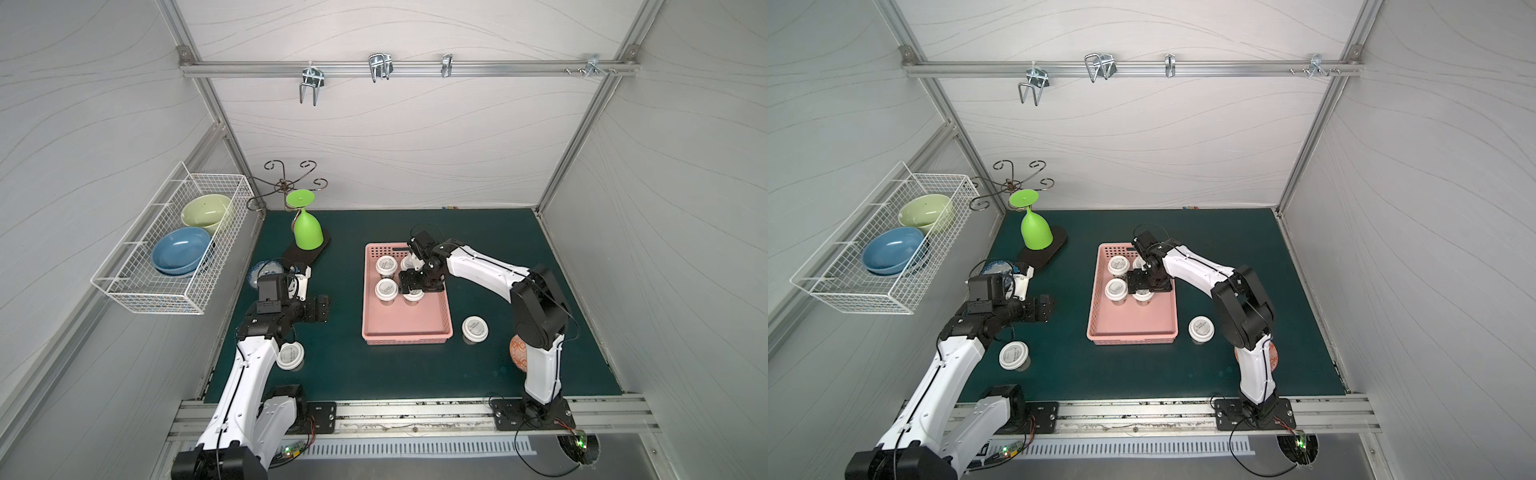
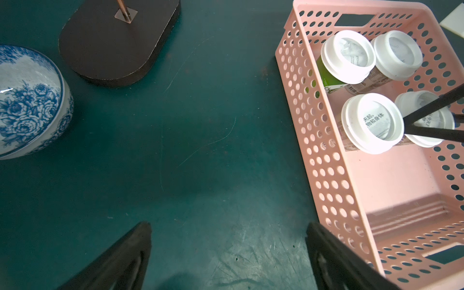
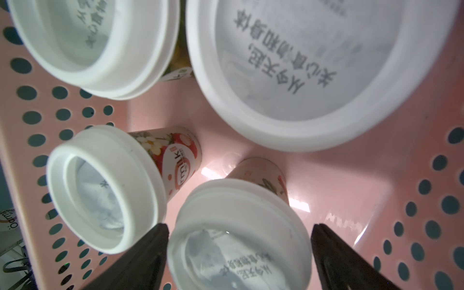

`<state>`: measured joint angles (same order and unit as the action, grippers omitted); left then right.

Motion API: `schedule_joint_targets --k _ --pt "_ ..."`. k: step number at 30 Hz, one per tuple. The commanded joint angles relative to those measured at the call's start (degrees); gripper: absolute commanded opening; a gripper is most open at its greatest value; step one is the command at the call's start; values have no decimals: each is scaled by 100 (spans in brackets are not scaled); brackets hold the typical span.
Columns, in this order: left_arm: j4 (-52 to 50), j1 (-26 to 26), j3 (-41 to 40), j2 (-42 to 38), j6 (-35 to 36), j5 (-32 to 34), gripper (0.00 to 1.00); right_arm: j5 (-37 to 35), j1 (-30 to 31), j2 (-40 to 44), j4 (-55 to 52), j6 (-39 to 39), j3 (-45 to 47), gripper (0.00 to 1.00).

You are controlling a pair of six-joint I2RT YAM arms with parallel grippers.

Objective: Put the yogurt in the basket
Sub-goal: Place the yogurt in the basket, then pick up the yogurt from the center of the board.

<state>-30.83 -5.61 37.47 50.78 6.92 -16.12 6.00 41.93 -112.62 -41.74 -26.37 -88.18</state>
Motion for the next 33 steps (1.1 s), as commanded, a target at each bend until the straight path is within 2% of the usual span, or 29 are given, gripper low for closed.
schedule_joint_targets --k 1,8,14,20,23,28,33 --pt "-111 -37 458 -8 143 124 99 -142 48 478 -233 110 24 94" --pt "-1008 -19 947 178 987 -113 99 -348 -26 1384 -514 298 313 99" --pt "-2716 -18 1599 520 2265 -571 99 -385 -454 2429 -649 552 769 99" --pt "-3938 -19 2008 883 3044 -24 99 -304 -1060 3314 -878 1113 1068 99" --pt "-4619 -67 2271 1056 3457 38 95 -293 -1411 3802 -802 1350 1347 99" --pt "-5307 -729 2704 1442 3795 12 97 -172 -1957 4603 -315 1633 1983 99" --pt "-5492 -1320 2783 1750 3998 327 99 -448 -1959 5097 -30 1819 2407 99"
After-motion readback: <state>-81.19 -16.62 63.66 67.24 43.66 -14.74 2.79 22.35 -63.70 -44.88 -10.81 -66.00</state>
